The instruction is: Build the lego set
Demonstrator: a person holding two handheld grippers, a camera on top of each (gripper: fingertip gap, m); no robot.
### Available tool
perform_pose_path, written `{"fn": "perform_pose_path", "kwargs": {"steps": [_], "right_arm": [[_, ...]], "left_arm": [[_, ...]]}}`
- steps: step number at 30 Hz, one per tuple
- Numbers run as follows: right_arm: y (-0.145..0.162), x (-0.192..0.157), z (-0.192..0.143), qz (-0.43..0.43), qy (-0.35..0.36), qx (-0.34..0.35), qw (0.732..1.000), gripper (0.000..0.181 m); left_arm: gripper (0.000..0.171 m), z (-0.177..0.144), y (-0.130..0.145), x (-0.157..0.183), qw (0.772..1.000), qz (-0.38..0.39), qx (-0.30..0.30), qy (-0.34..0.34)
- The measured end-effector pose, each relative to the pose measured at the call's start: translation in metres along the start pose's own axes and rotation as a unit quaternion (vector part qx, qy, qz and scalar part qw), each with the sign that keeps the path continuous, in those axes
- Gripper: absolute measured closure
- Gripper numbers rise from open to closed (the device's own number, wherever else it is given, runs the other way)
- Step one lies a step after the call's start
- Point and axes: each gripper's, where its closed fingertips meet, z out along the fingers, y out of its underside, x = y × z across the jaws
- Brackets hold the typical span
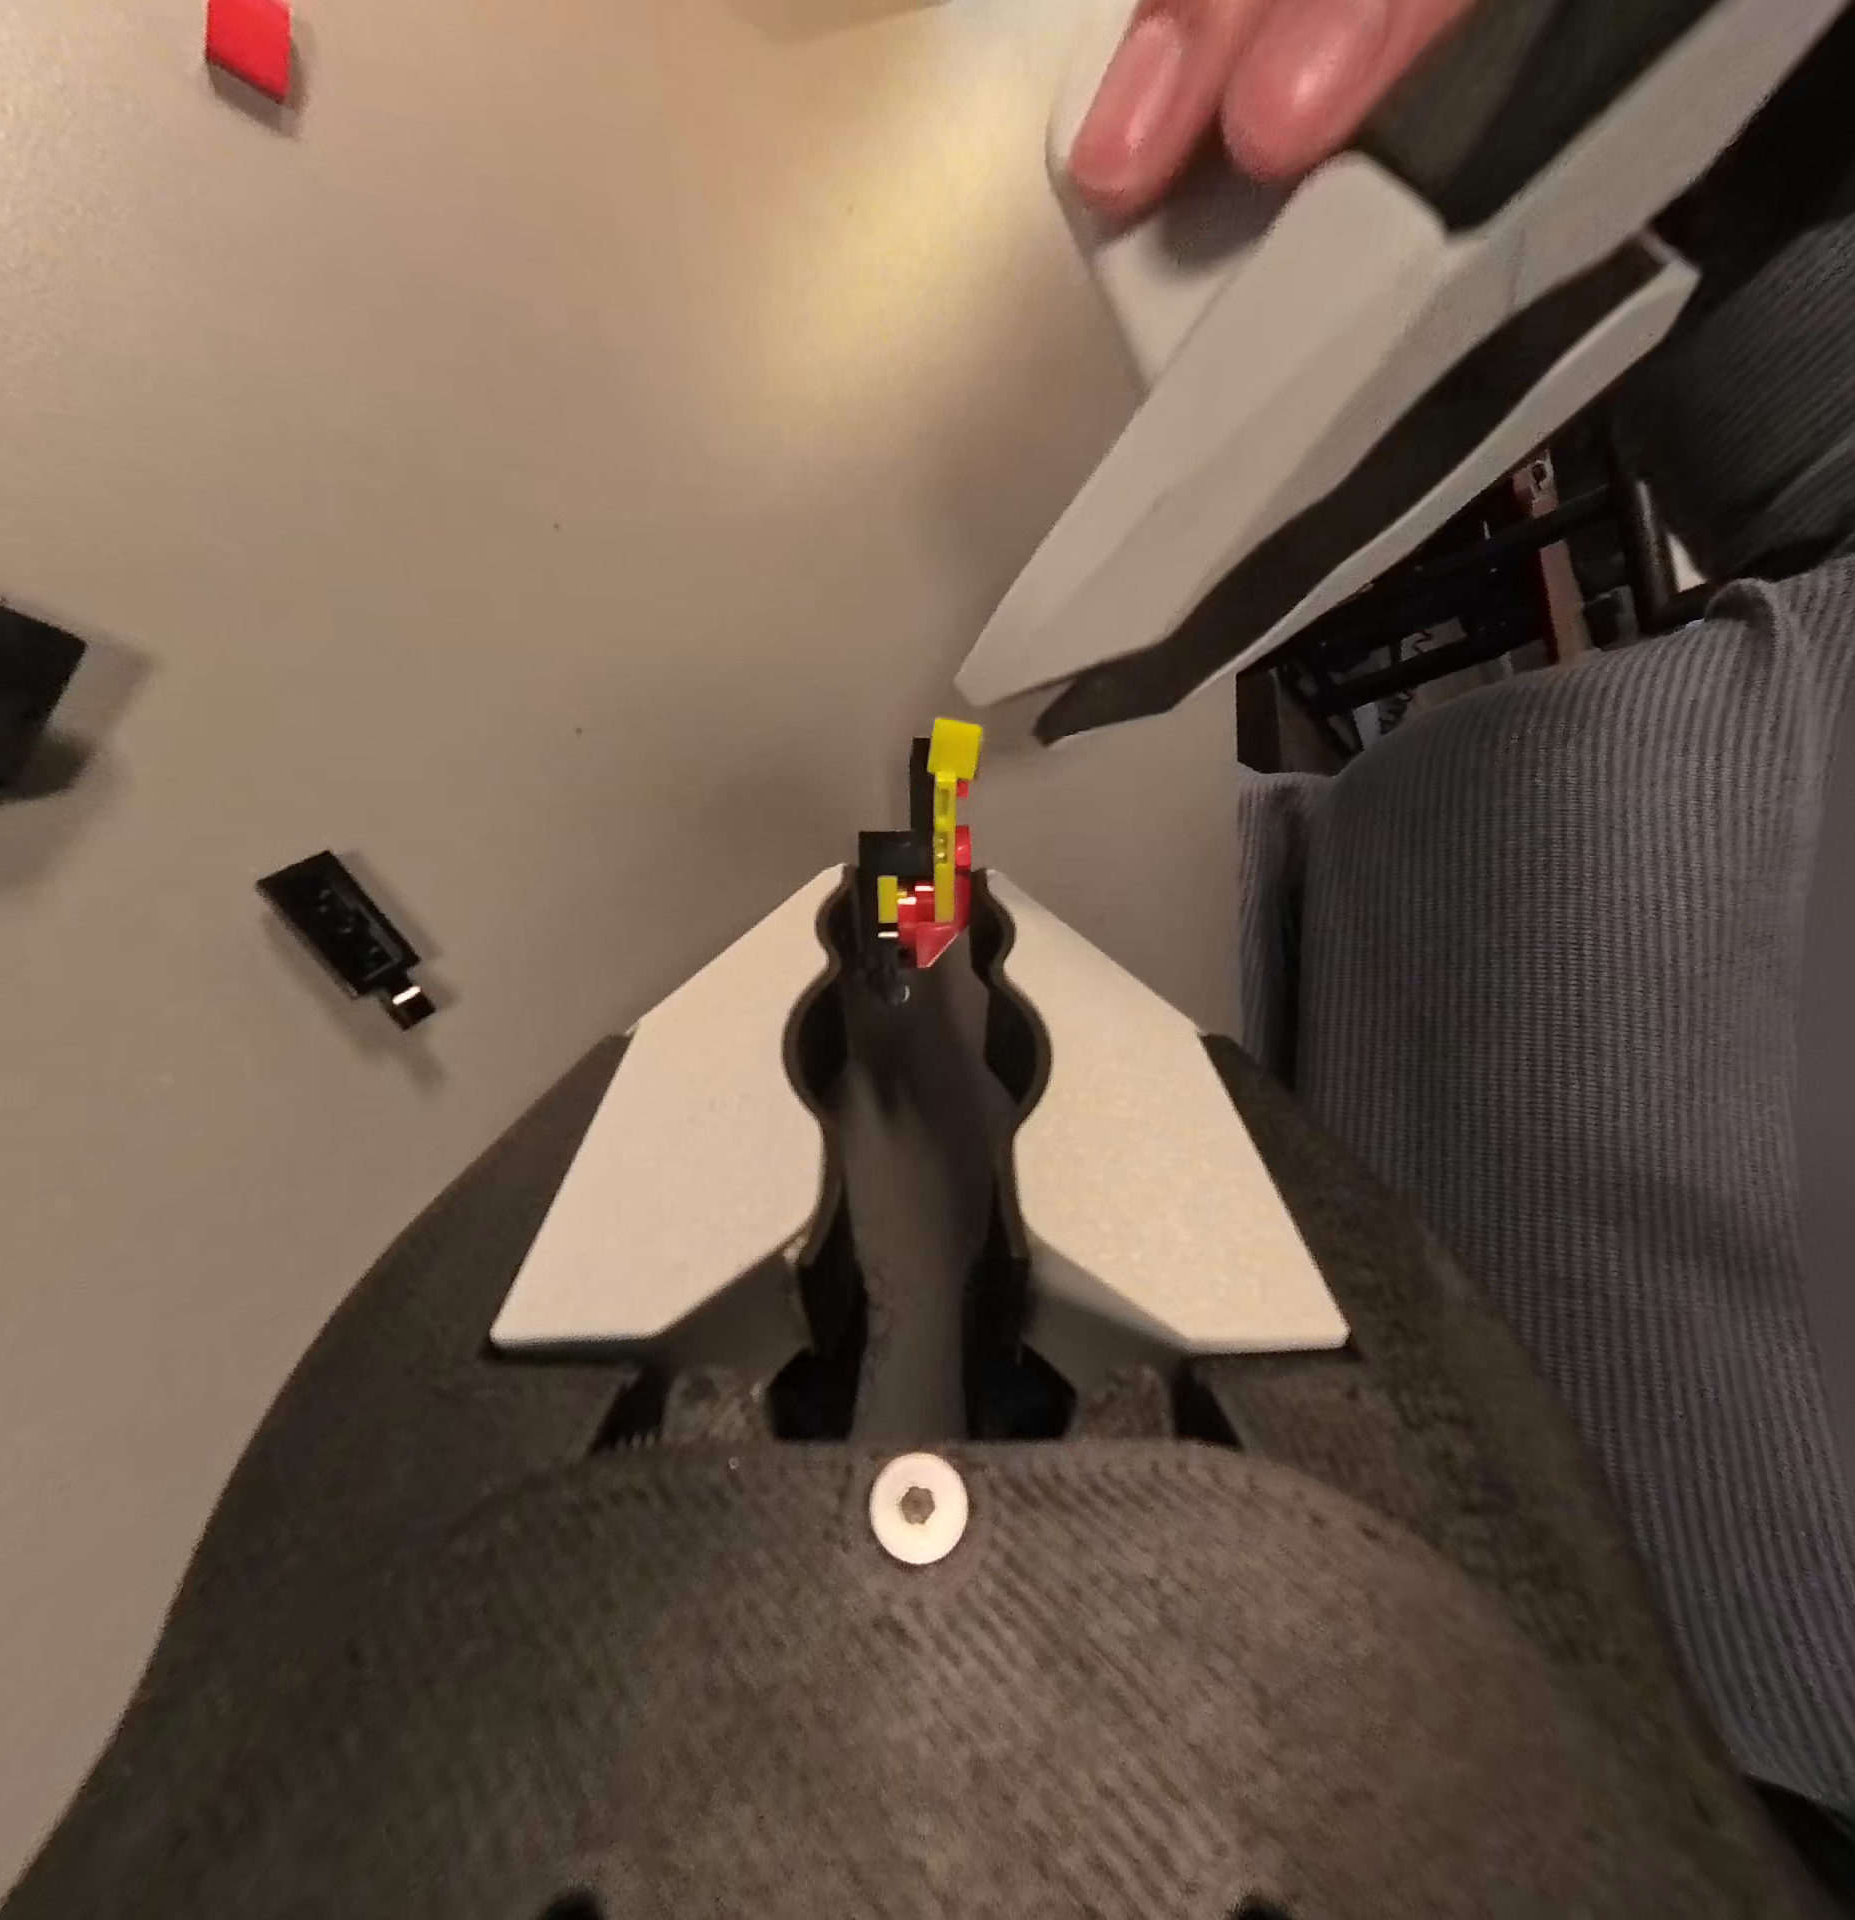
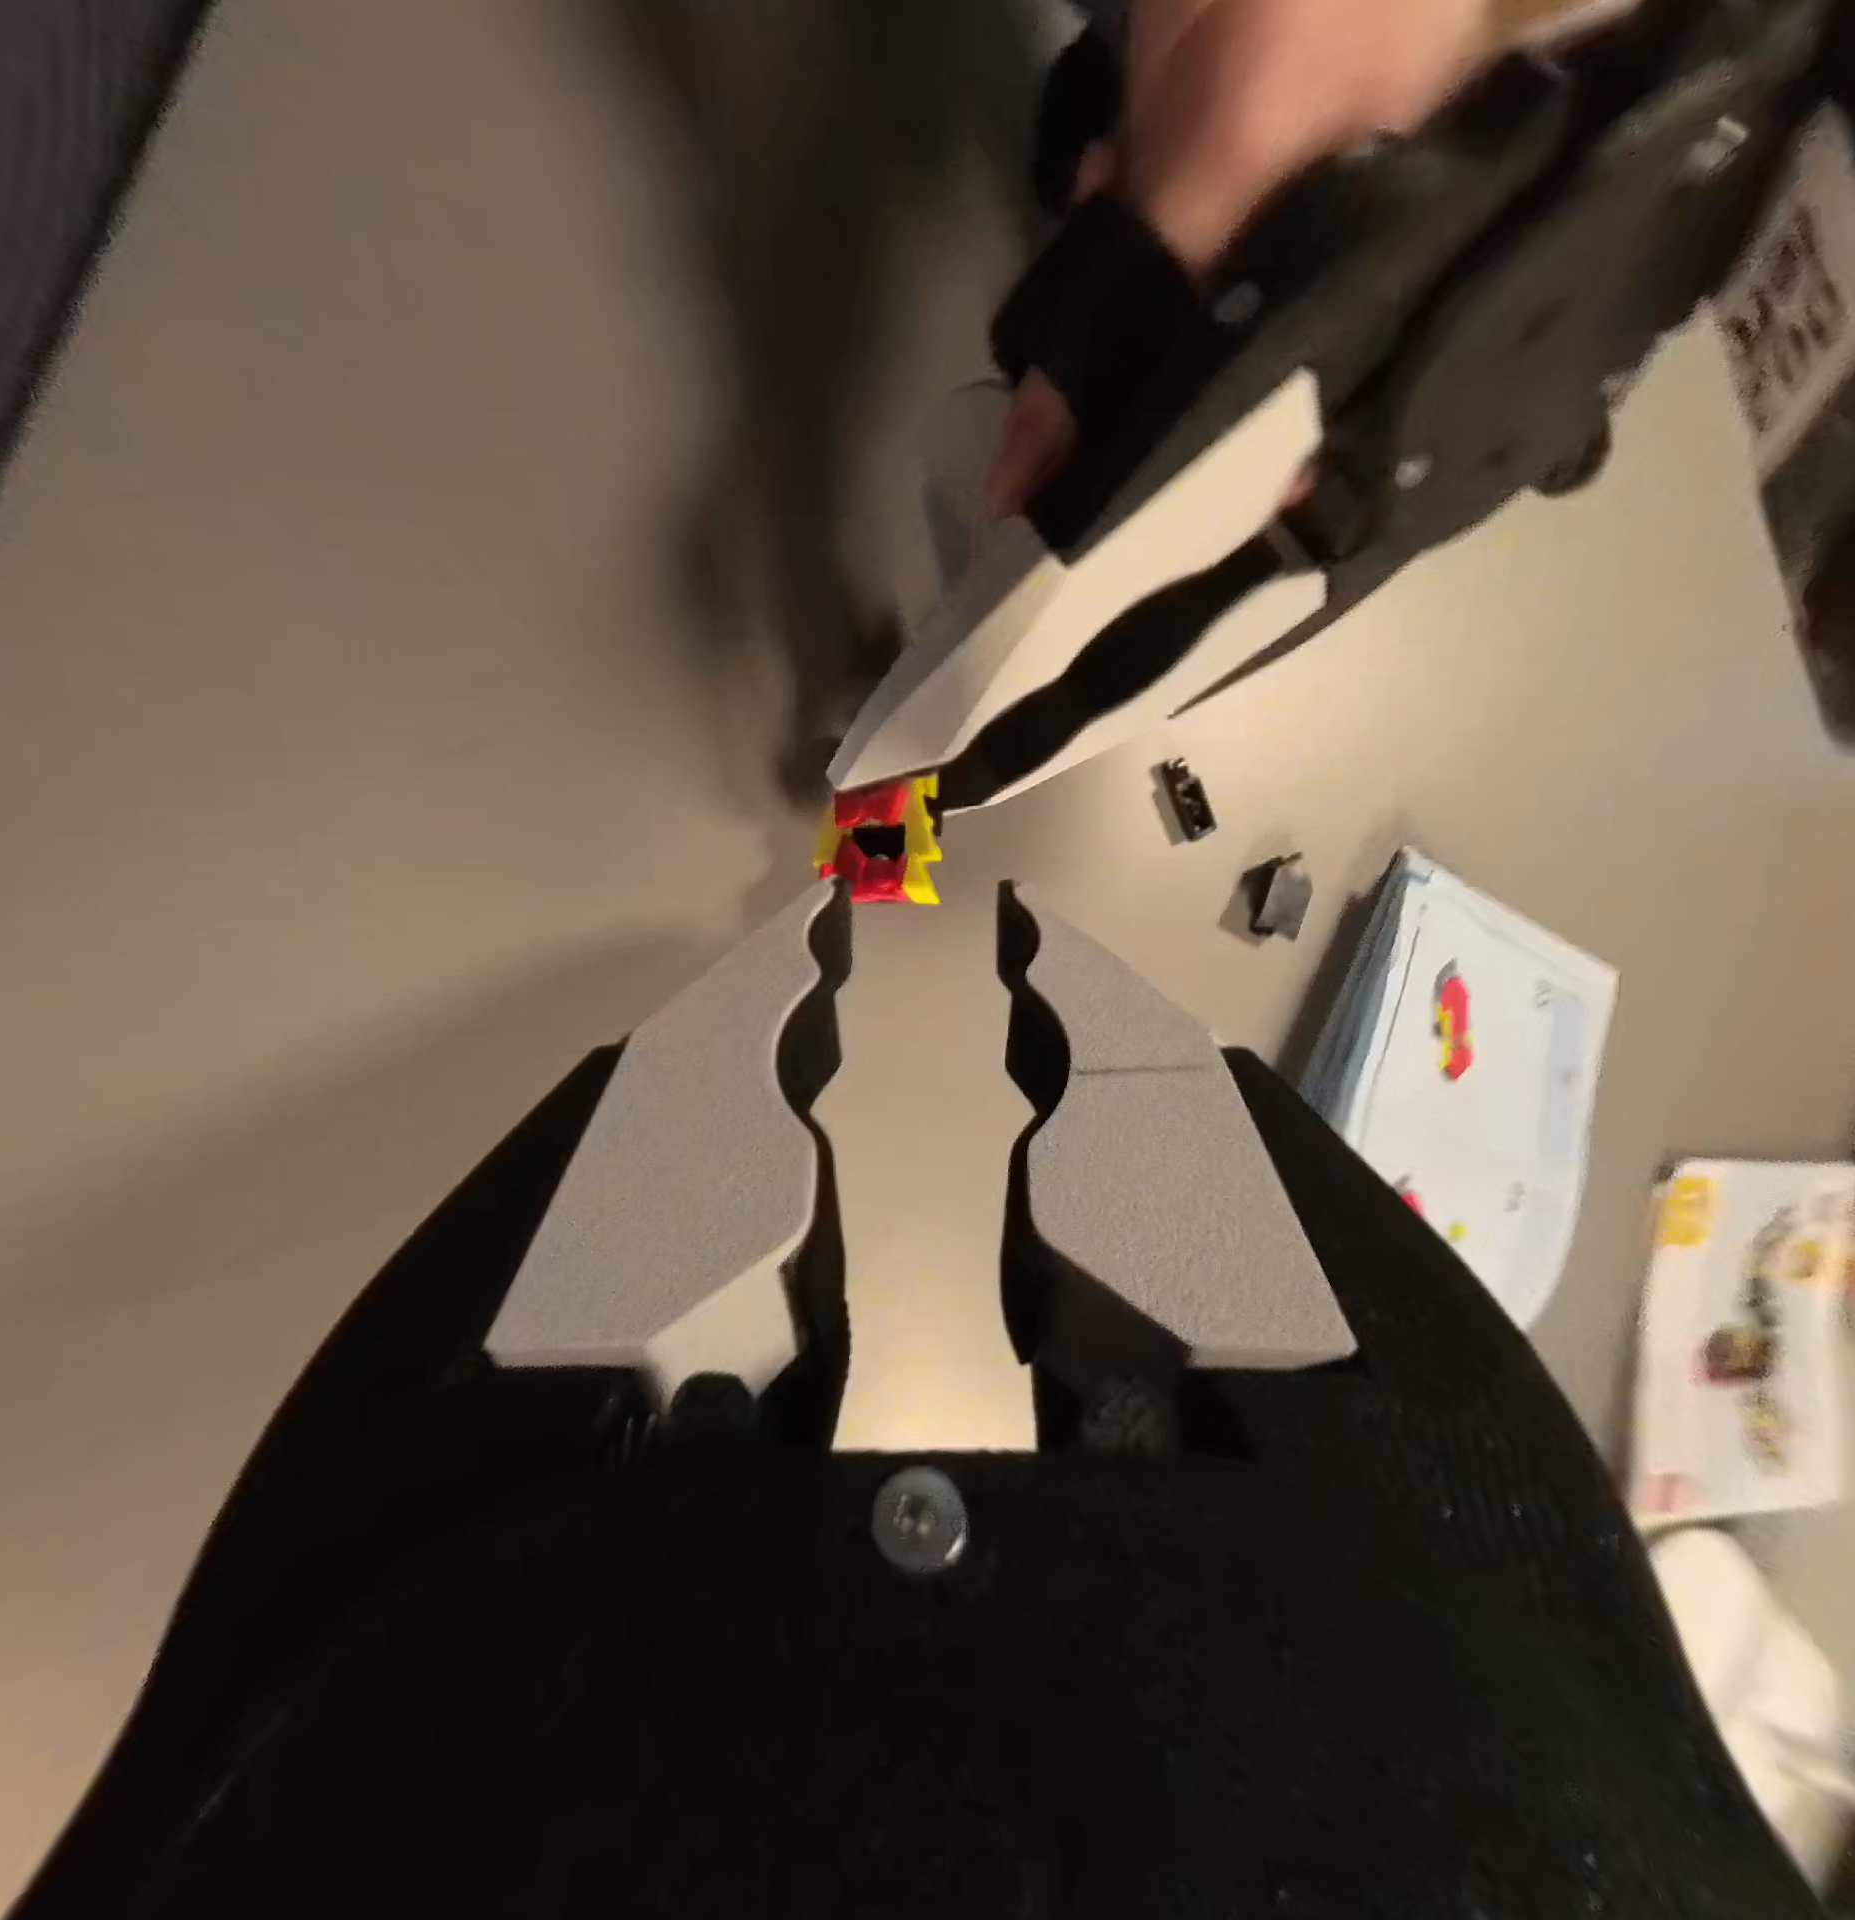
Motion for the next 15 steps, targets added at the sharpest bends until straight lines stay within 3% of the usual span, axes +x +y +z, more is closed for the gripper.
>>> {"fn": "perform_pose_path", "kwargs": {"steps": [3, 8, 11, 15], "right_arm": [[0.002, 0.001, -0.003, 0.173, -0.012, 0.081, 0.982, 0.158], [0.012, -0.010, 0.013, 0.425, -0.096, 0.189, 0.880, 0.163], [0.006, -0.009, 0.011, 0.502, -0.147, 0.263, 0.811, 0.165], [0.003, -0.009, 0.011, 0.534, -0.180, 0.298, 0.771, 0.167]], "left_arm": [[0.152, 0.000, 0.001, 0.001, 1.000, 0.004, -0.002, 0.001], [0.152, 0.001, 0.001, 0.001, 1.000, 0.006, -0.004, 0.002], [0.152, 0.001, 0.001, 0.002, 1.000, 0.007, -0.004, 0.002], [0.152, 0.001, 0.001, 0.002, 1.000, 0.009, -0.005, 0.003]]}}
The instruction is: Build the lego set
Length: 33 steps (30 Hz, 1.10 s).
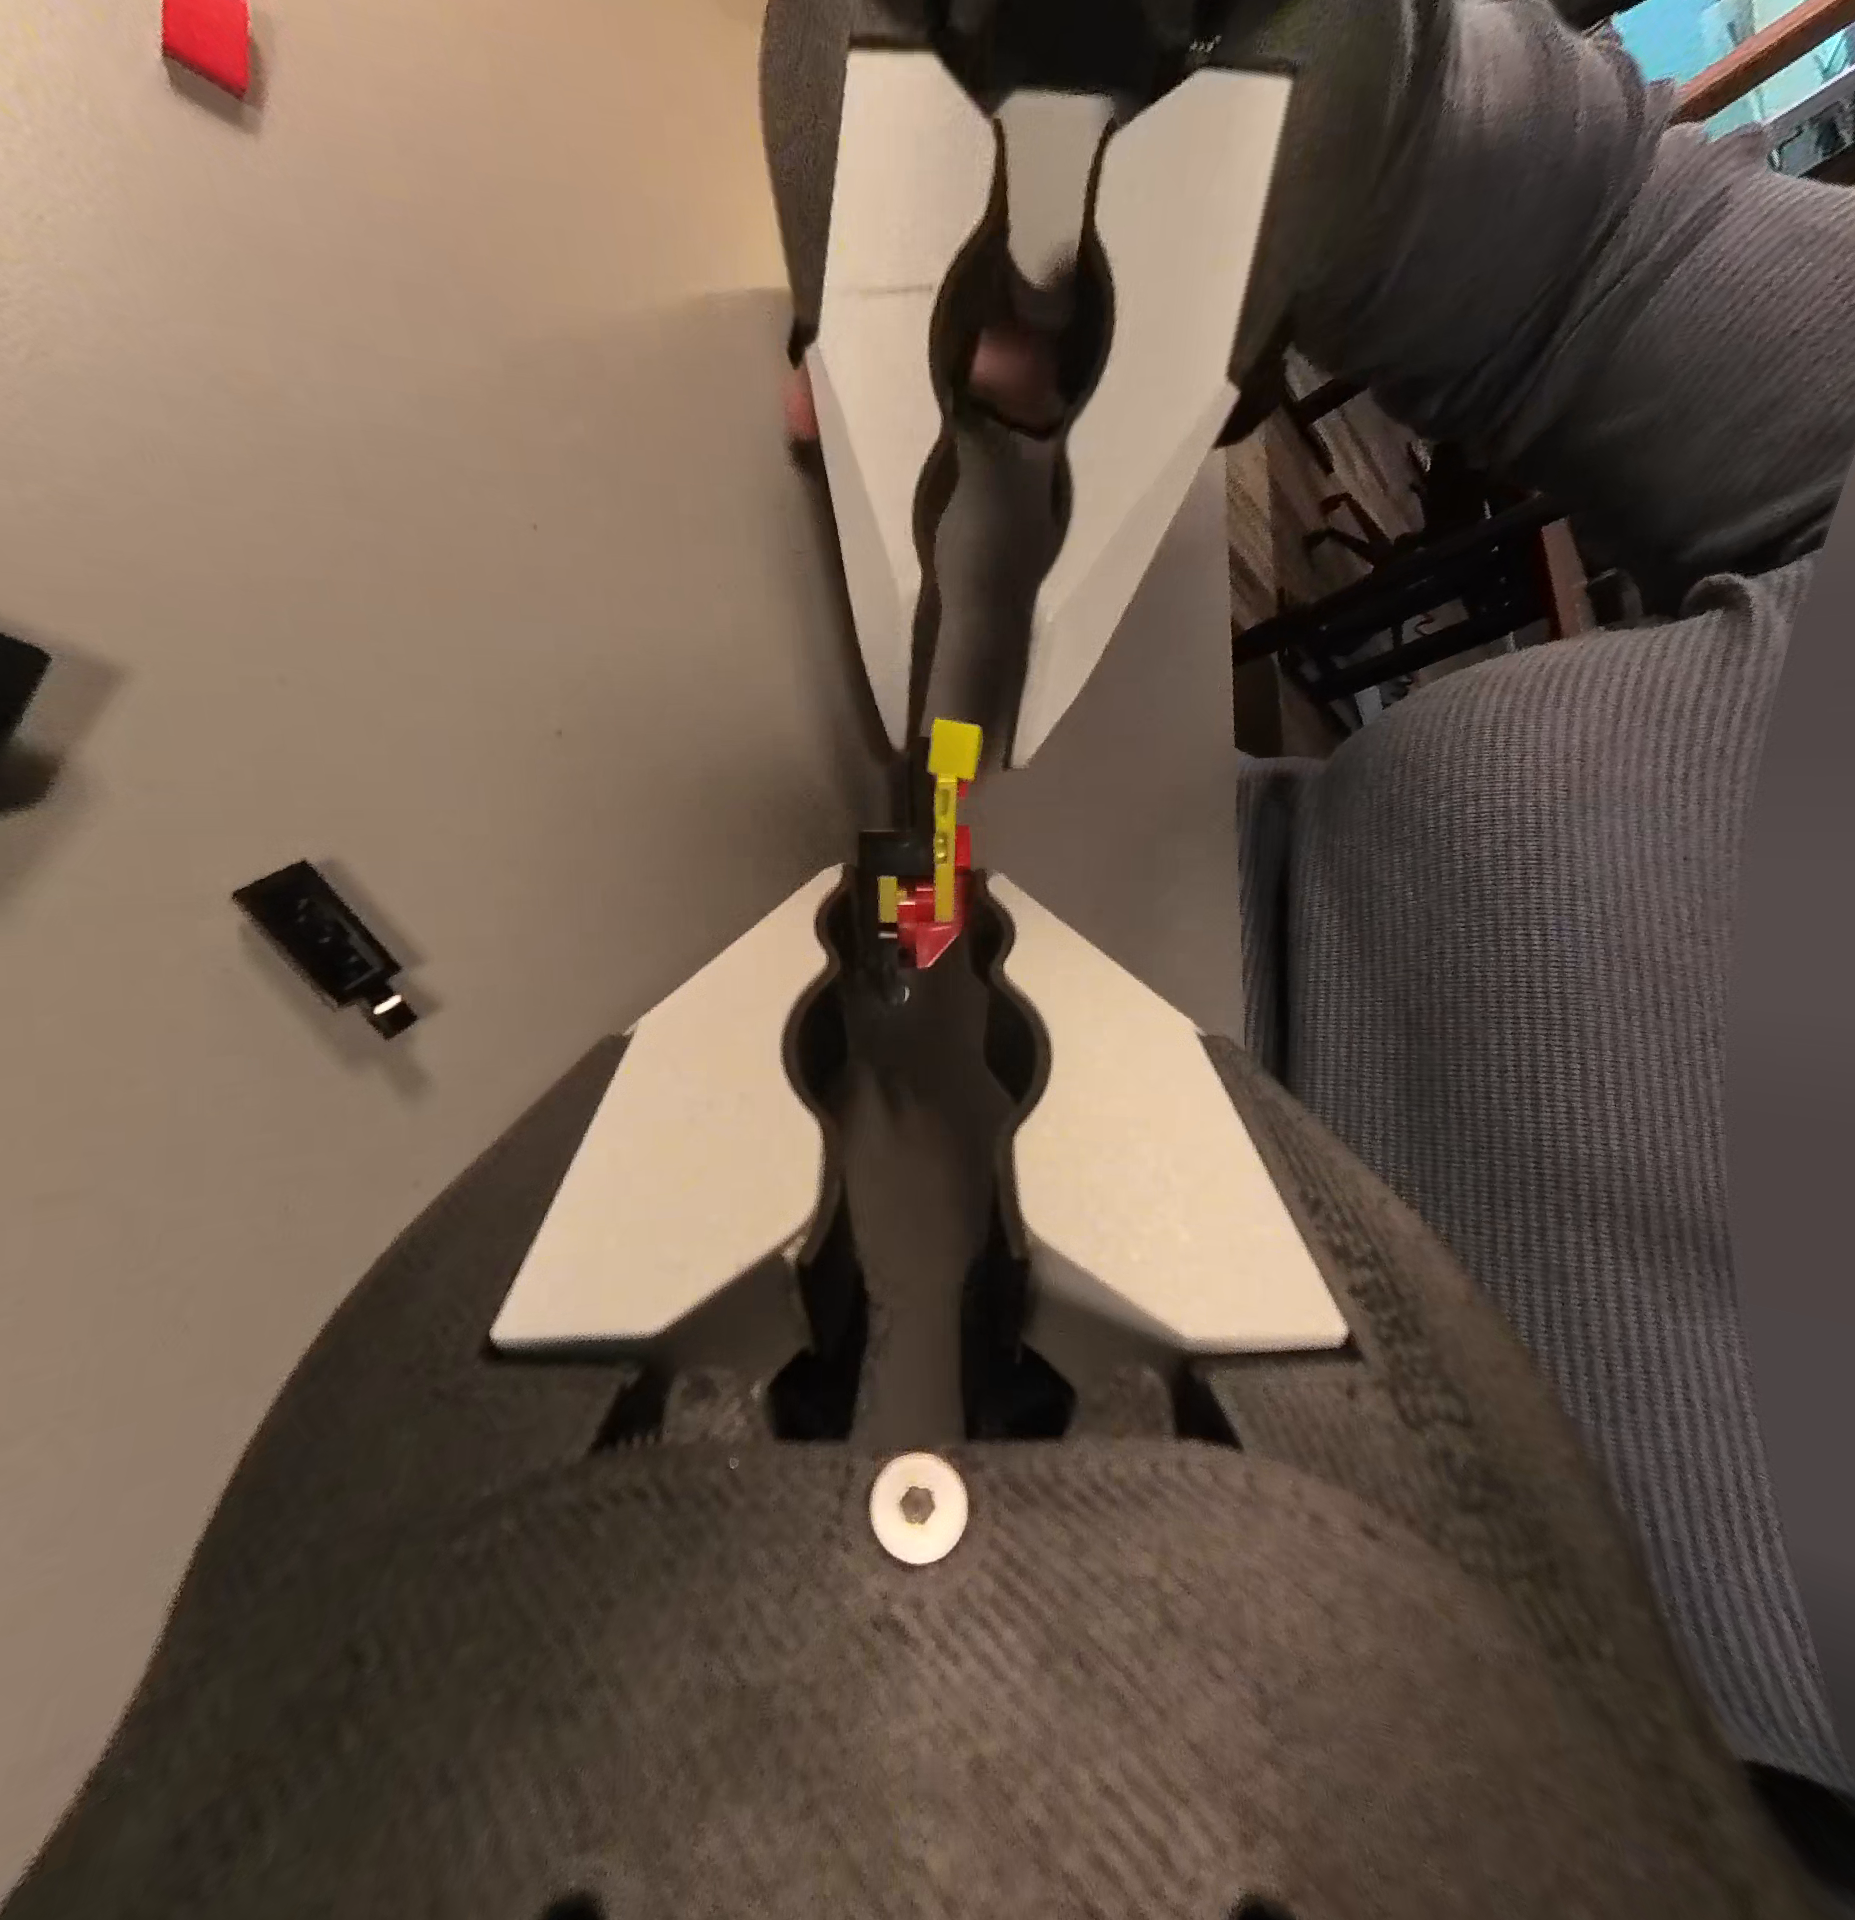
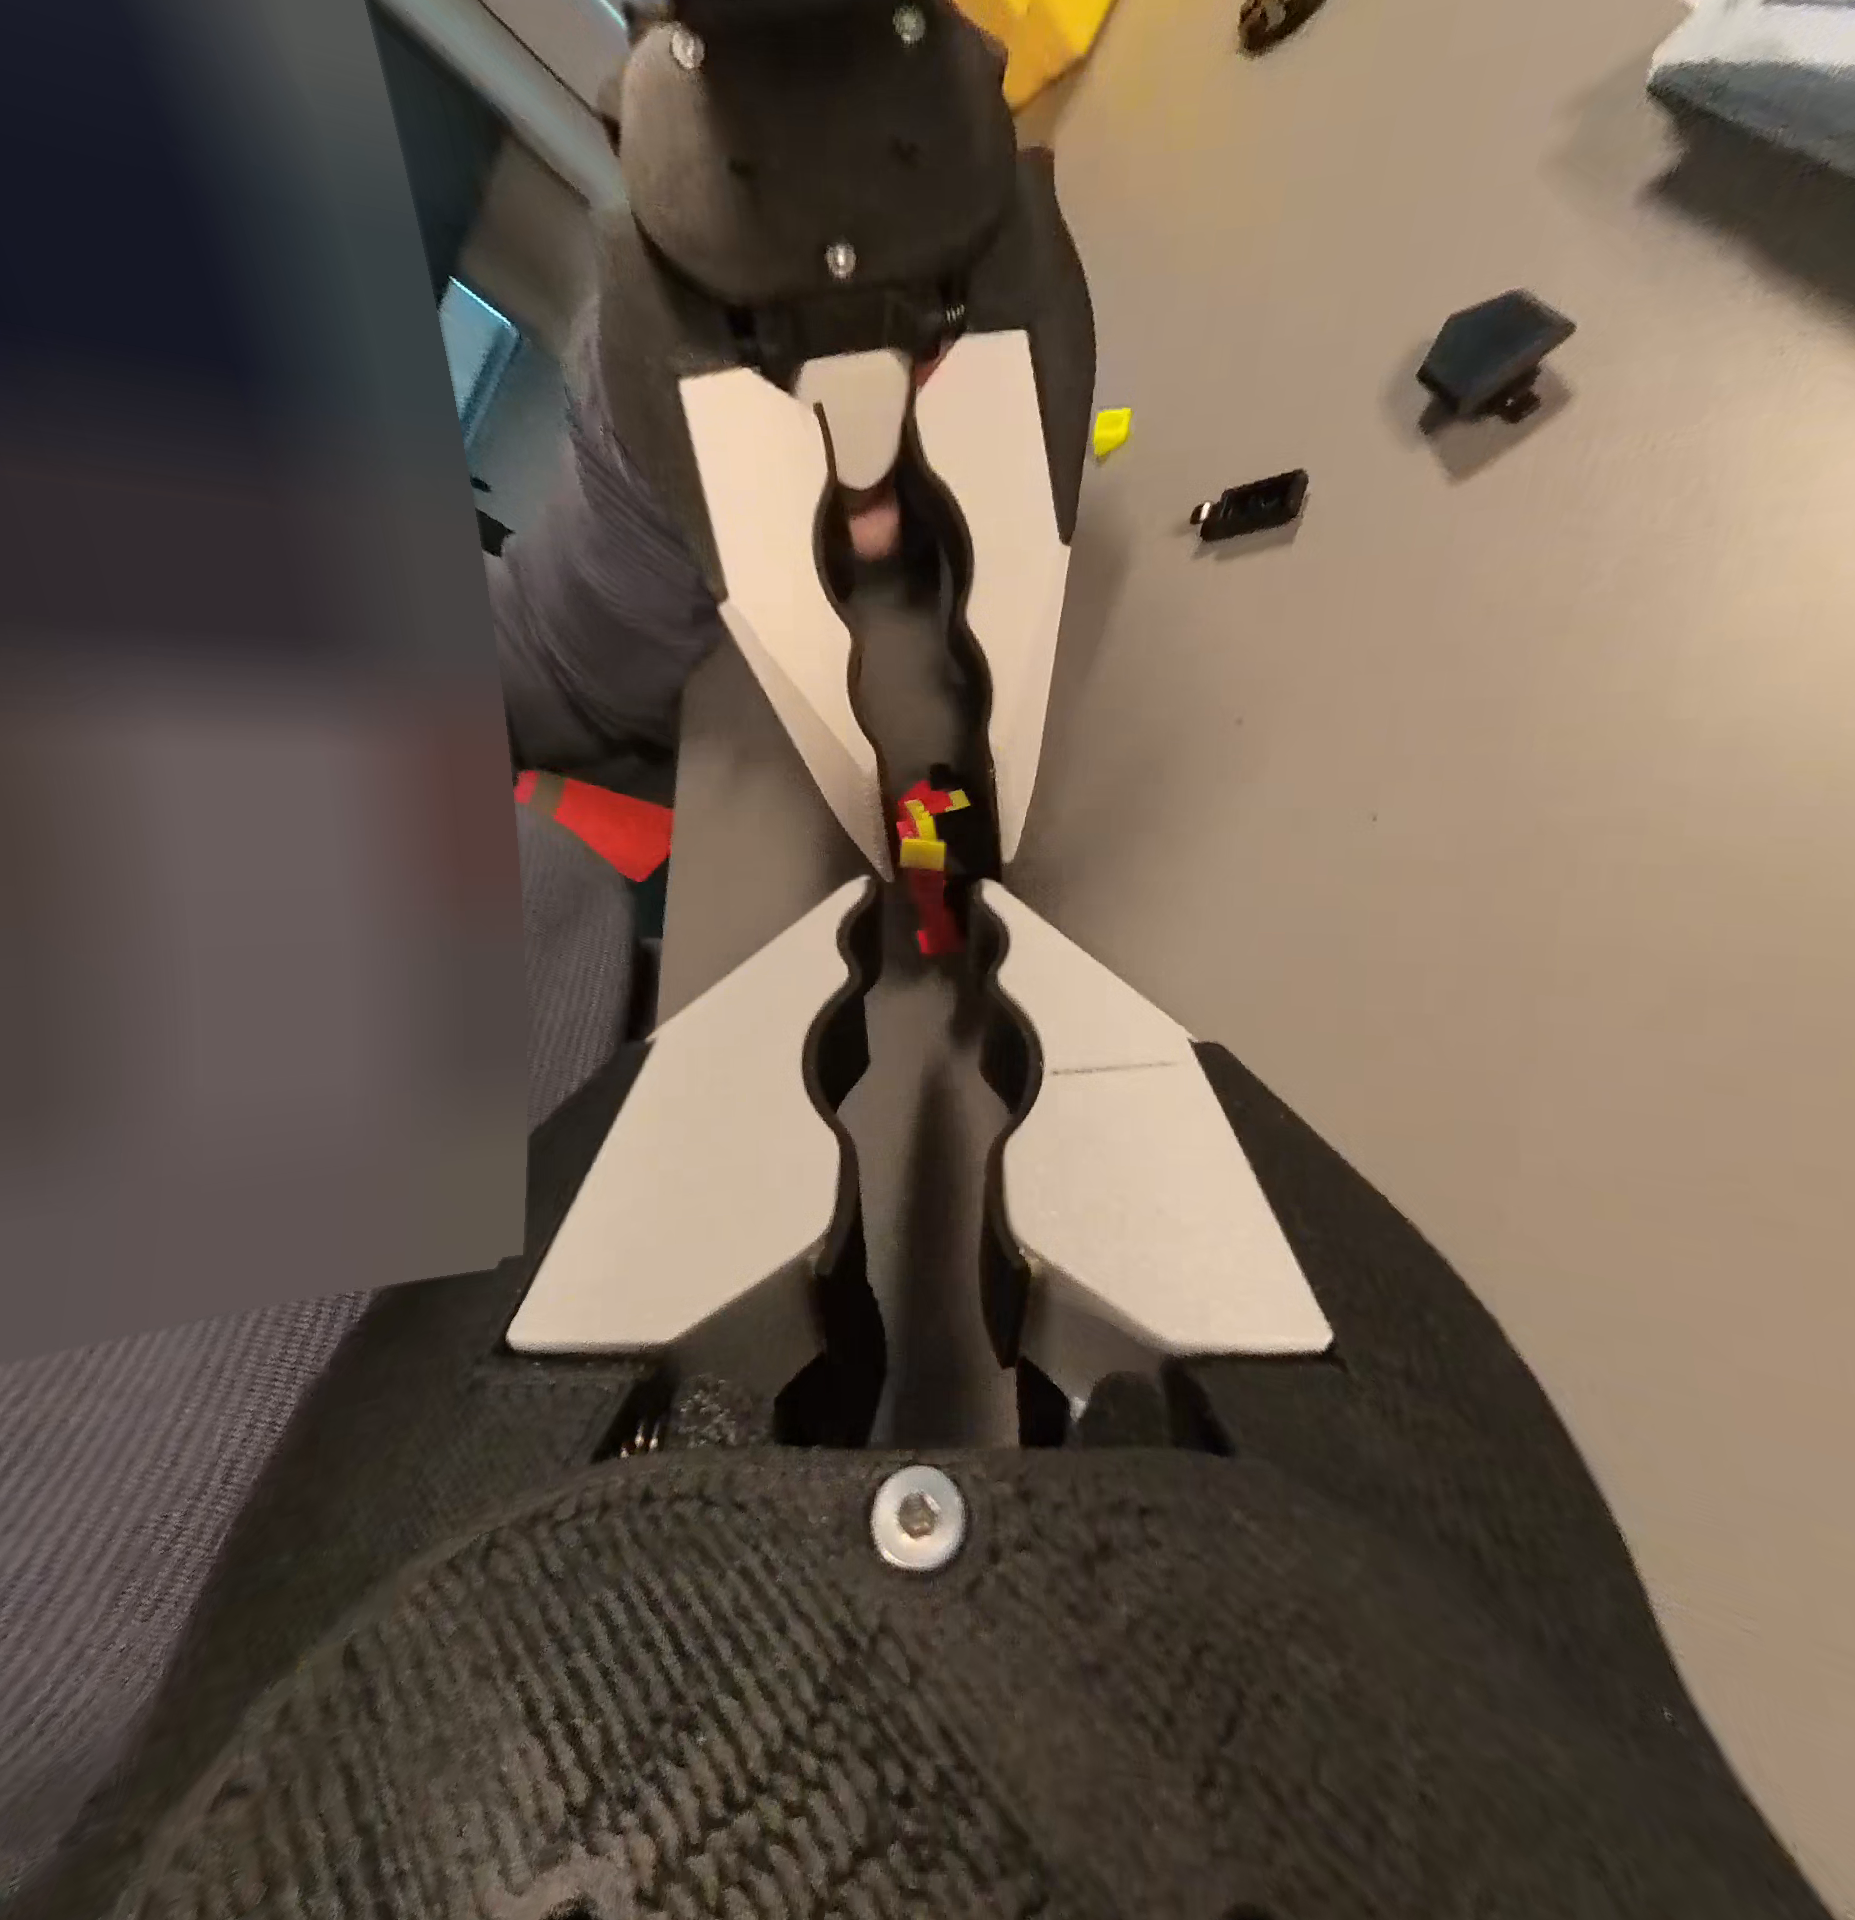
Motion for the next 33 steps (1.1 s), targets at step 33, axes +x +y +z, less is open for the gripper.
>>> {"fn": "perform_pose_path", "kwargs": {"steps": [33], "right_arm": [[0.009, 0.000, 0.004, -0.026, 0.040, 0.002, 0.999, 0.174]], "left_arm": [[0.152, 0.002, 0.003, 0.002, 0.997, 0.070, 0.001, -0.030]]}}
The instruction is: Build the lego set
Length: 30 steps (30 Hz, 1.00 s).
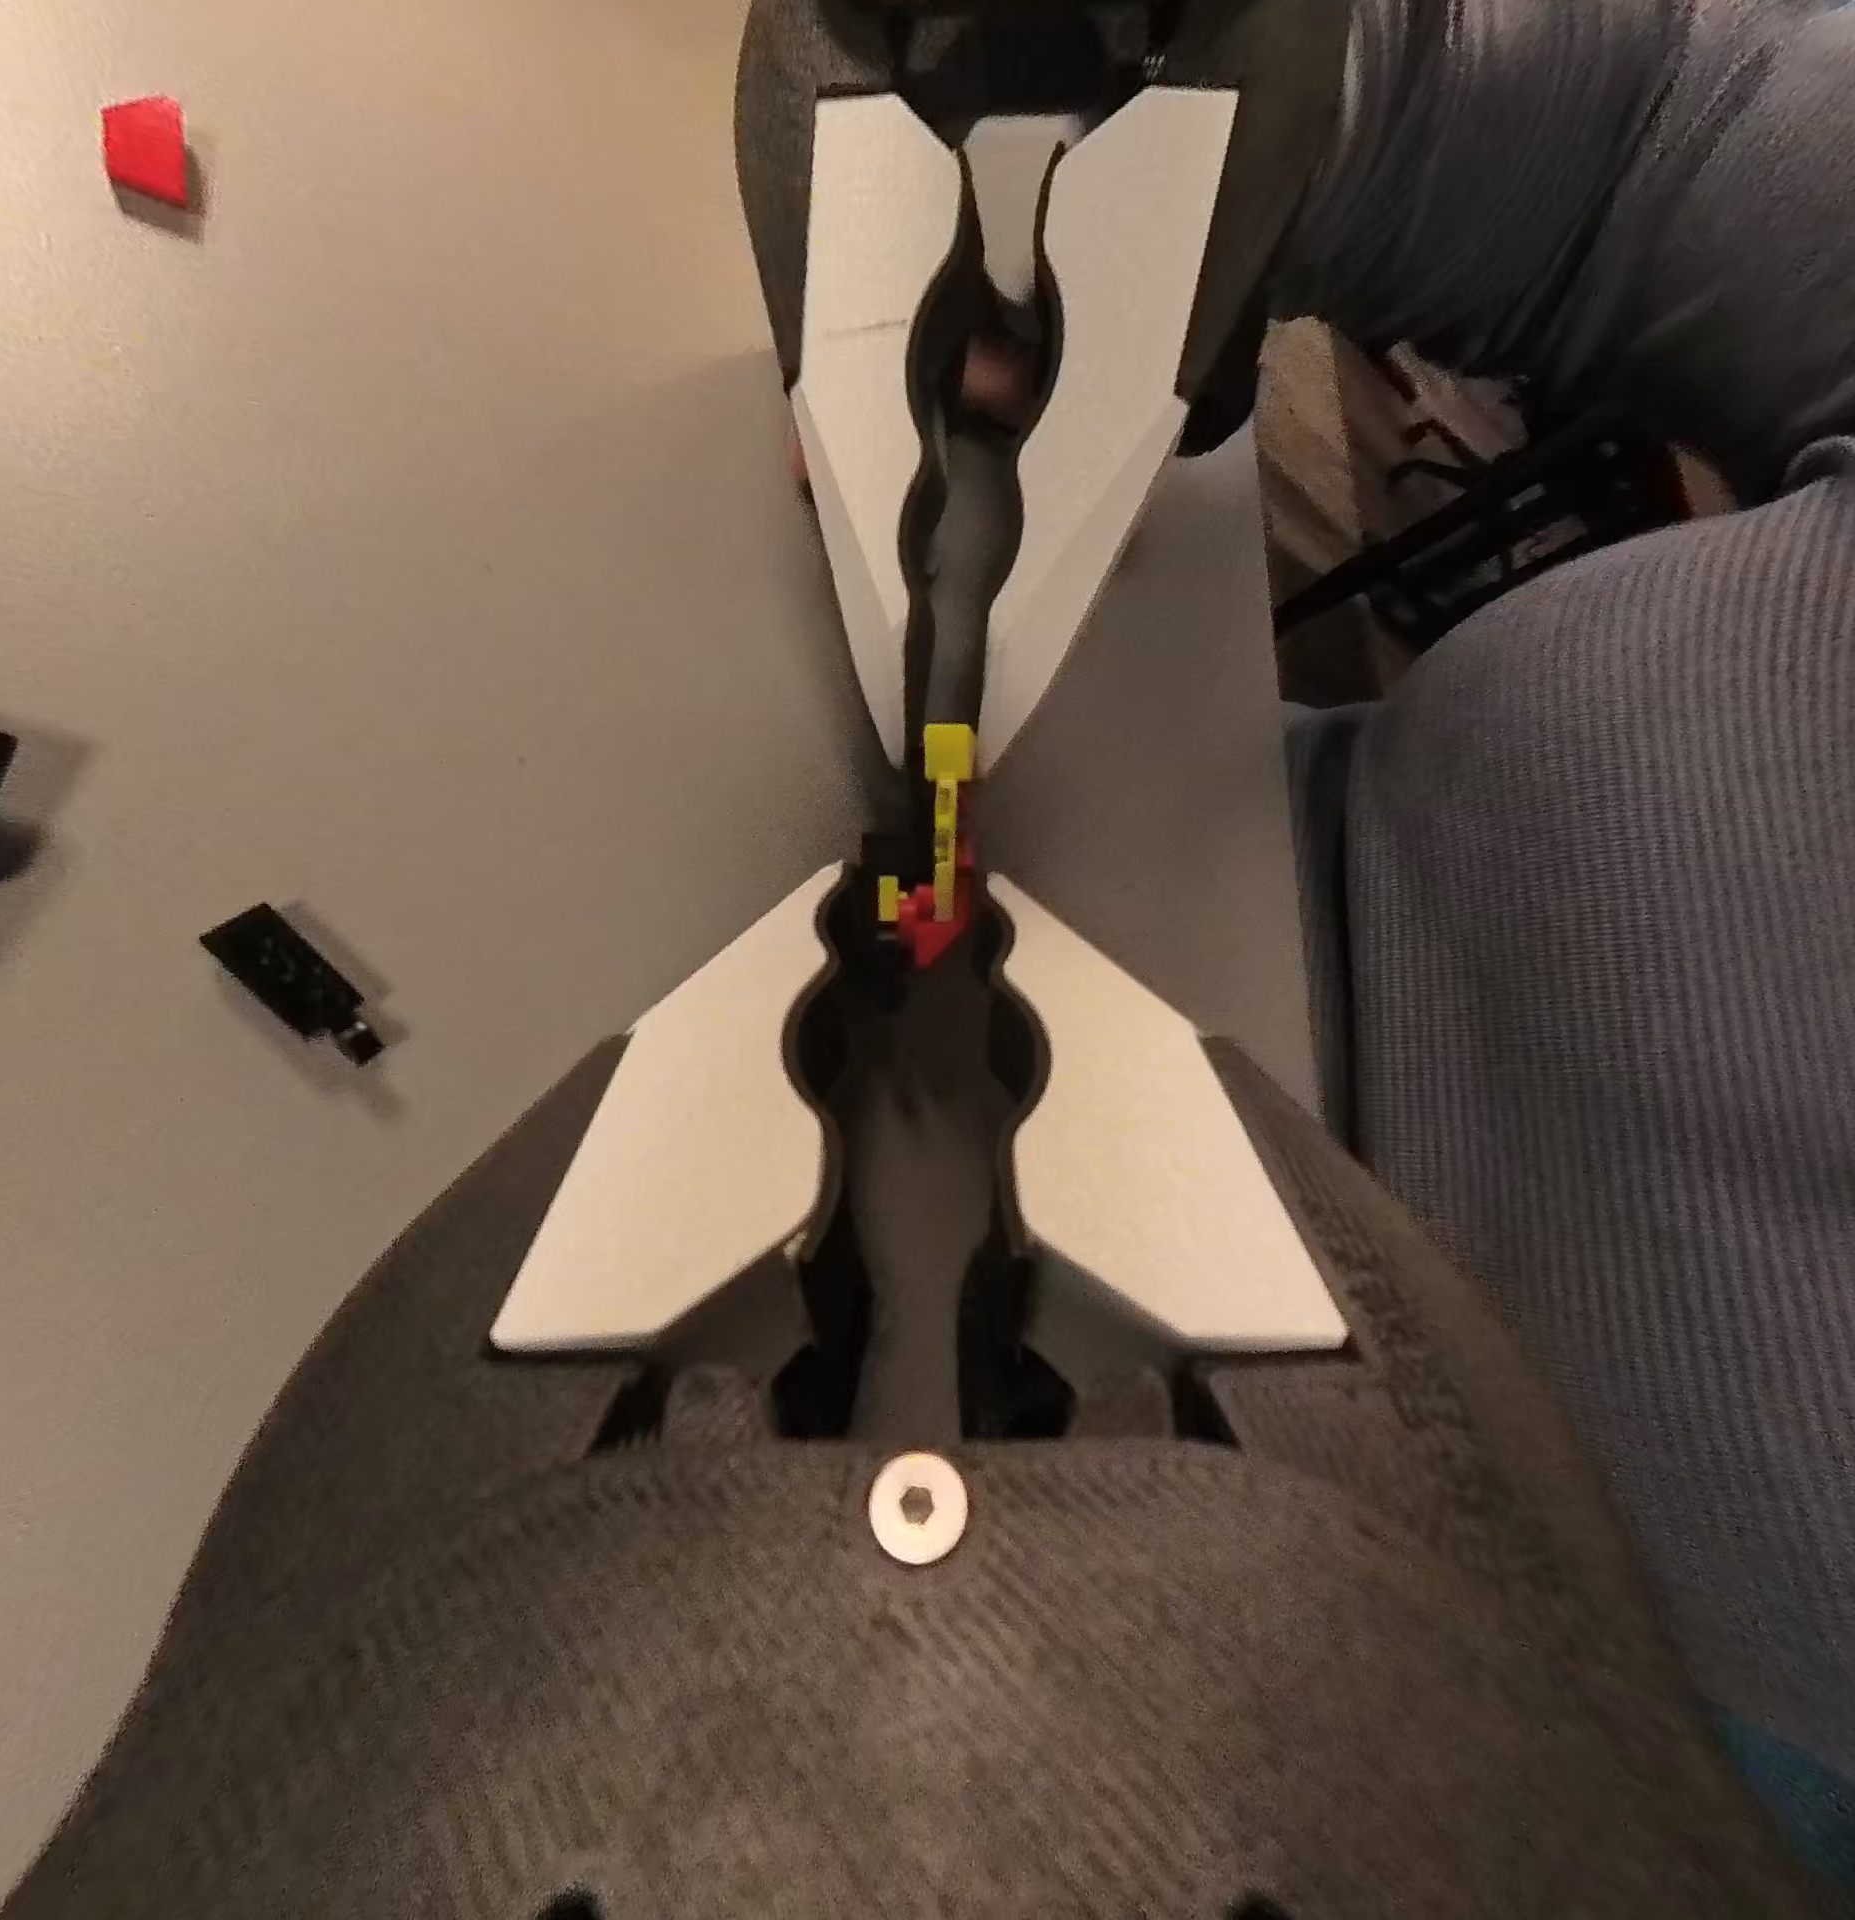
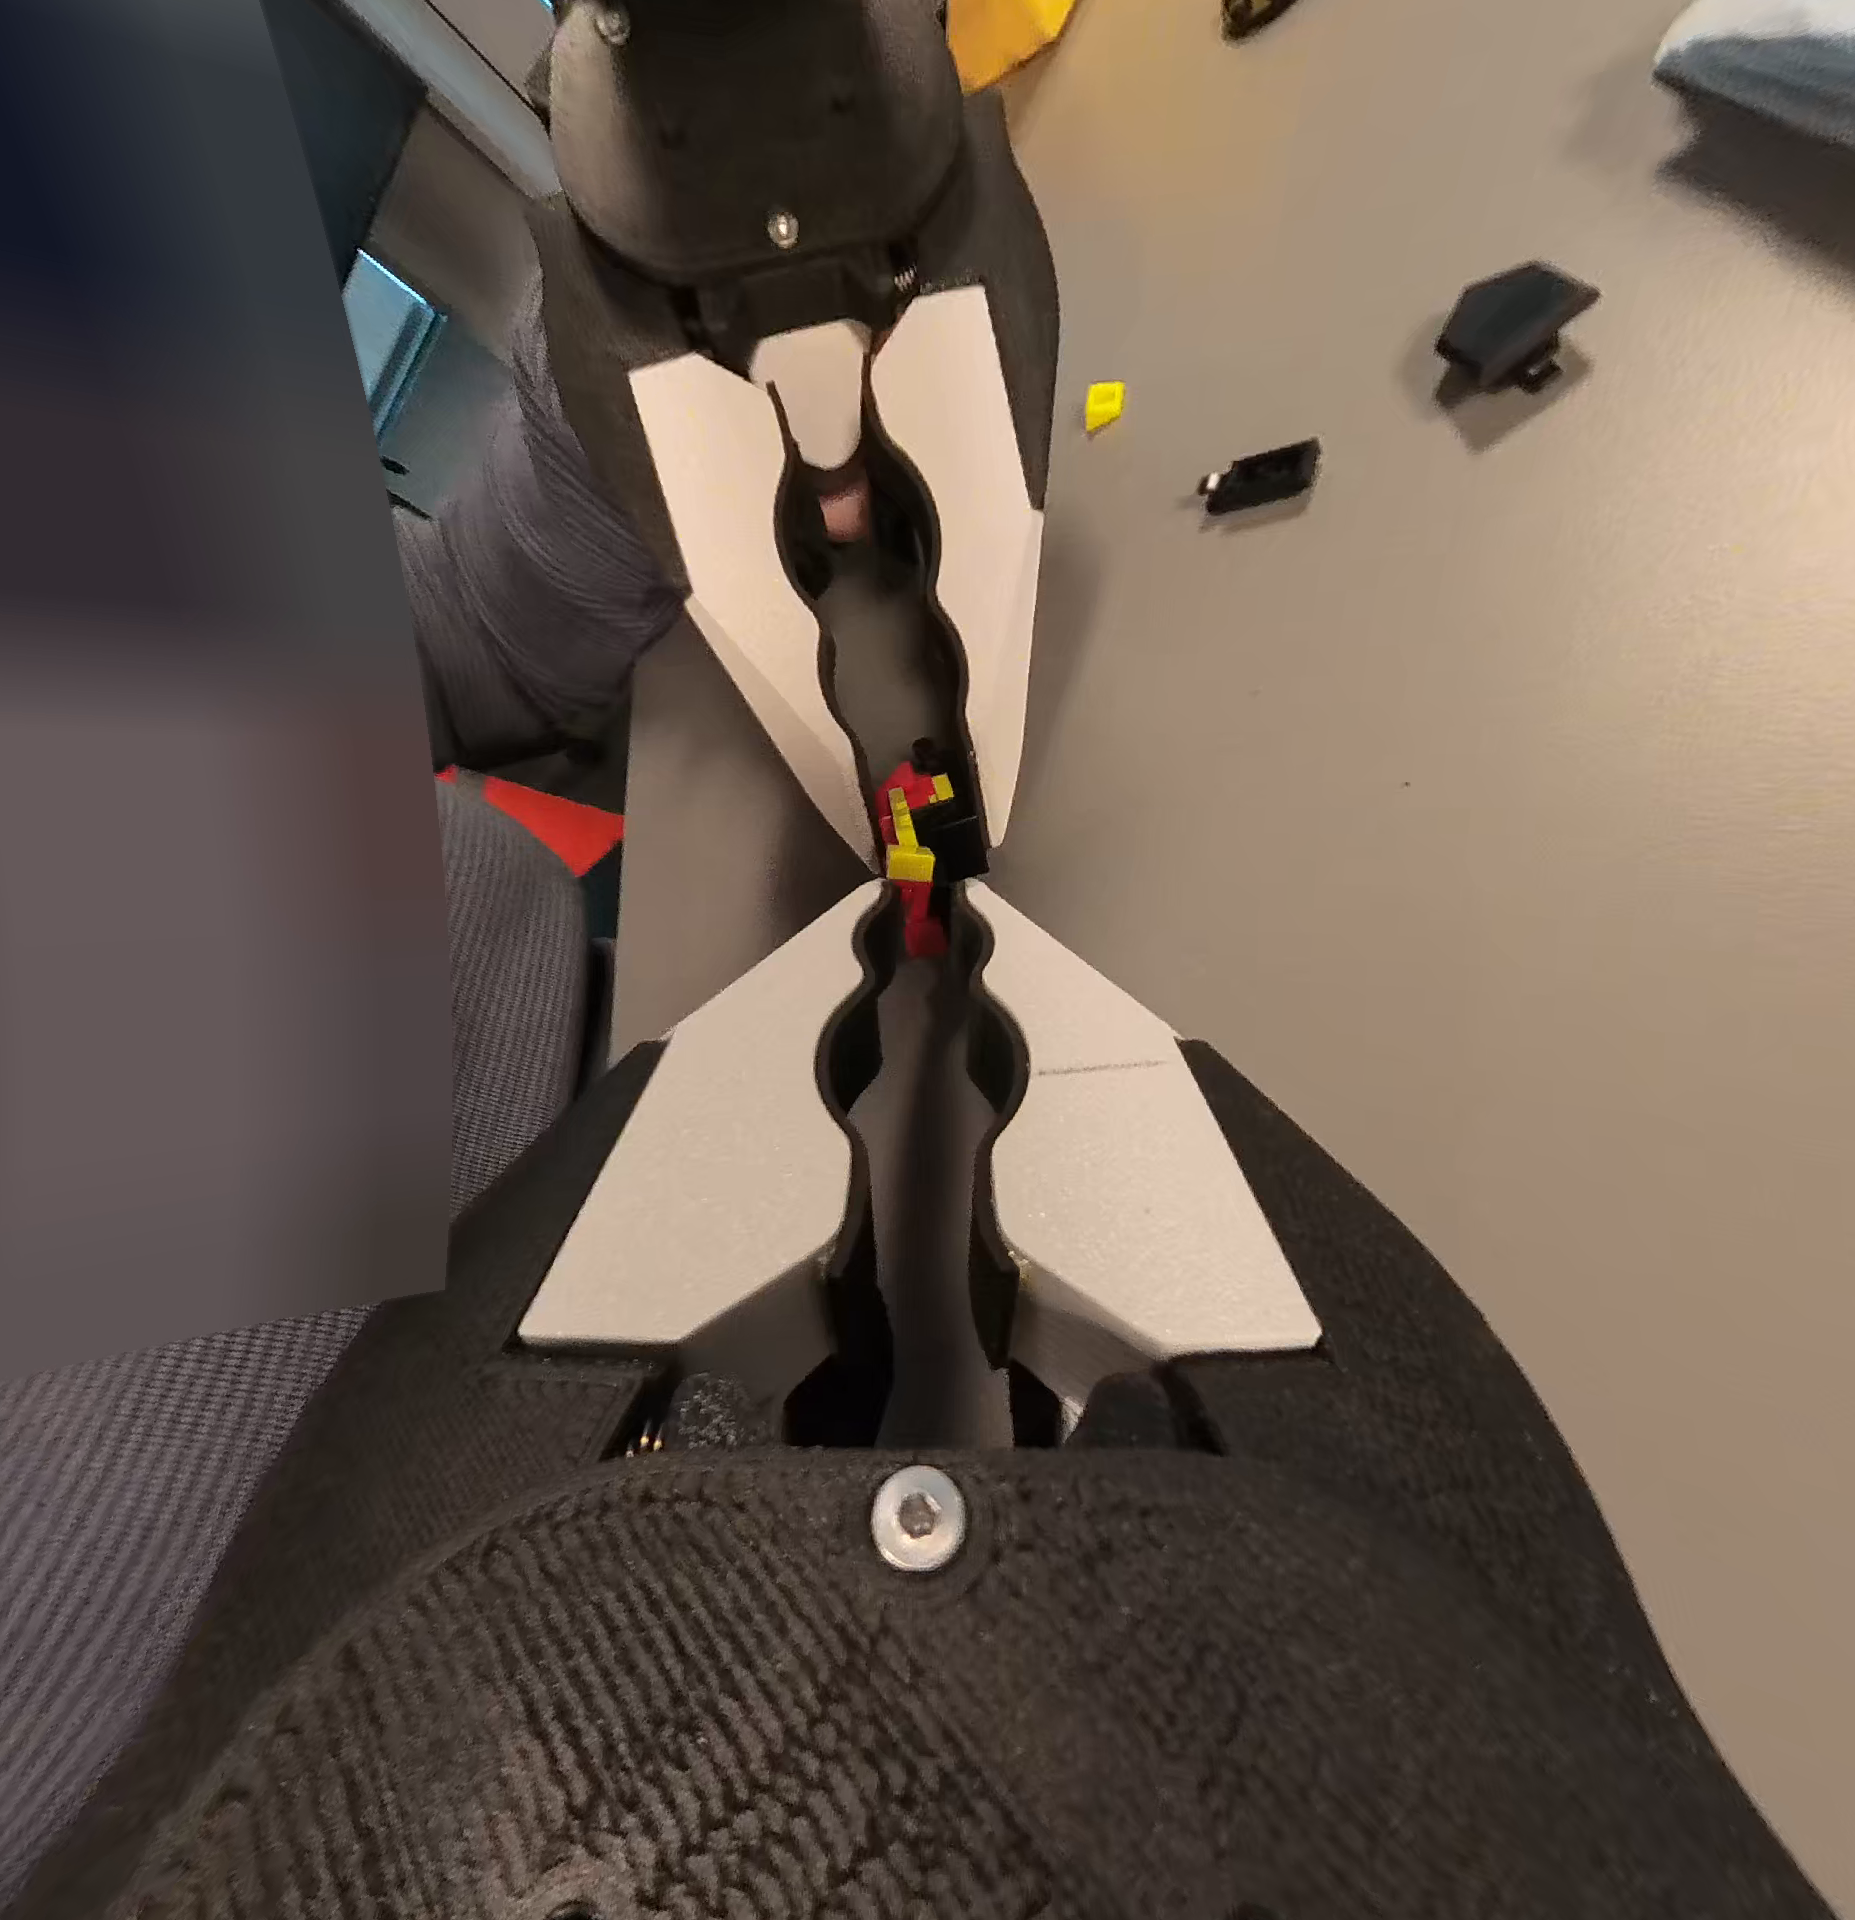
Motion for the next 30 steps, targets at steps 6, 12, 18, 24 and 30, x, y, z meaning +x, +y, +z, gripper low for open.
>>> {"fn": "perform_pose_path", "kwargs": {"steps": [6, 12, 18, 24, 30], "right_arm": [[0.002, -0.006, 0.002, -0.090, 0.041, 0.010, 0.995, 0.173], [-0.003, -0.013, 0.000, -0.177, 0.077, 0.037, 0.980, 0.171], [-0.009, -0.024, -0.001, -0.255, 0.104, 0.055, 0.960, 0.172], [-0.008, -0.041, 0.000, -0.359, 0.129, 0.003, 0.924, 0.174], [-0.008, -0.050, 0.000, -0.403, 0.142, -0.040, 0.903, 0.175]], "left_arm": [[0.152, 0.001, 0.002, 0.003, 0.996, 0.079, 0.010, -0.034], [0.152, -0.004, -0.004, 0.010, 0.989, 0.135, 0.040, -0.045], [0.152, -0.010, -0.012, 0.016, 0.958, 0.261, 0.072, -0.089], [0.152, -0.012, -0.014, 0.028, 0.914, 0.381, 0.097, -0.105], [0.152, -0.013, -0.017, 0.035, 0.893, 0.421, 0.119, -0.105]]}}
